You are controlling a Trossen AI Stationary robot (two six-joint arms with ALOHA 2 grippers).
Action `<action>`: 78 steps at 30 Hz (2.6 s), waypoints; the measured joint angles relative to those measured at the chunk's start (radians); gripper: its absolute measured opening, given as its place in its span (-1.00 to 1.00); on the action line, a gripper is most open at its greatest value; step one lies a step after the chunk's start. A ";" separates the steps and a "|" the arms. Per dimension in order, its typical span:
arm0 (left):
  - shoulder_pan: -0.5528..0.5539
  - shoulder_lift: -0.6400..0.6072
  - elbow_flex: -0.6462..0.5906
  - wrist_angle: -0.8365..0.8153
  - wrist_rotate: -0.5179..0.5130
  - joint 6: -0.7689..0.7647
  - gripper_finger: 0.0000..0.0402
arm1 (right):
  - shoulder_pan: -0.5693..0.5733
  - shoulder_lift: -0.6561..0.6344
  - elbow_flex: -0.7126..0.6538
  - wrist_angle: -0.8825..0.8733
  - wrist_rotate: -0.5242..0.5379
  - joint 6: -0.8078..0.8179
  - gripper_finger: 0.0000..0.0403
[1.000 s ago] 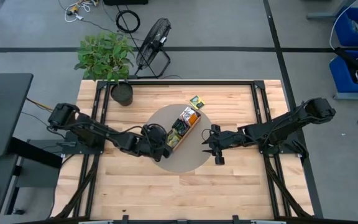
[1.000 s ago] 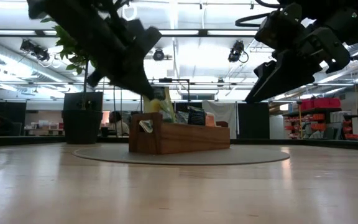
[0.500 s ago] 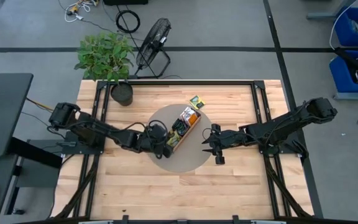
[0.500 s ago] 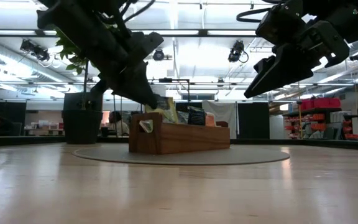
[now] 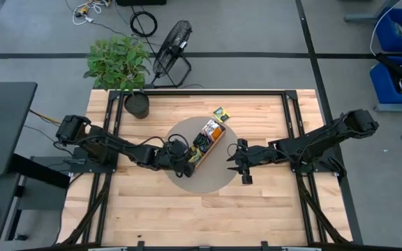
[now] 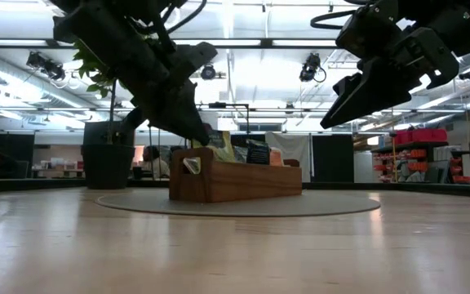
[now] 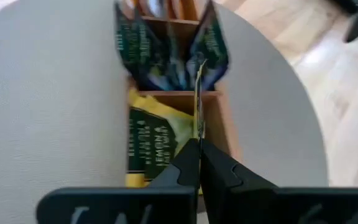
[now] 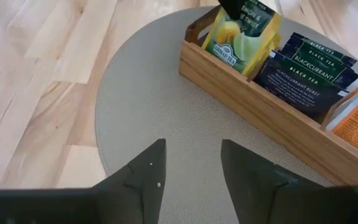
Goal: Pick & Place Tea
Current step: Put the yellow tea bag into the left section of the wooden organizer
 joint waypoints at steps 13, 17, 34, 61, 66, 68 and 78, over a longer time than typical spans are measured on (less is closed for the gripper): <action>-0.021 -0.001 0.000 -0.006 0.003 0.040 -0.39 | 0.000 0.000 0.000 0.000 0.000 0.007 -0.19; -0.027 -0.002 0.000 -0.025 -0.004 0.043 -0.08 | 0.000 0.000 0.000 0.000 0.000 0.007 -0.19; -0.102 -0.093 0.000 0.069 -0.287 0.302 0.17 | -0.013 0.000 0.000 0.072 -0.020 -0.033 -0.19; -0.101 -0.003 -0.448 1.338 0.237 0.909 0.16 | -0.118 -0.477 -0.322 0.474 -0.086 -0.138 -0.19; -0.089 -0.021 -0.485 1.352 0.226 0.899 0.16 | -0.218 -0.482 -0.323 0.374 0.138 -0.125 -0.20; -0.081 -0.024 -0.495 1.365 0.221 0.896 0.16 | -0.277 -0.469 -0.323 0.370 0.152 -0.125 -0.24; -0.027 -0.024 -0.545 1.412 0.199 0.869 0.16 | -0.656 -0.395 -0.297 0.339 -0.123 -0.124 -0.95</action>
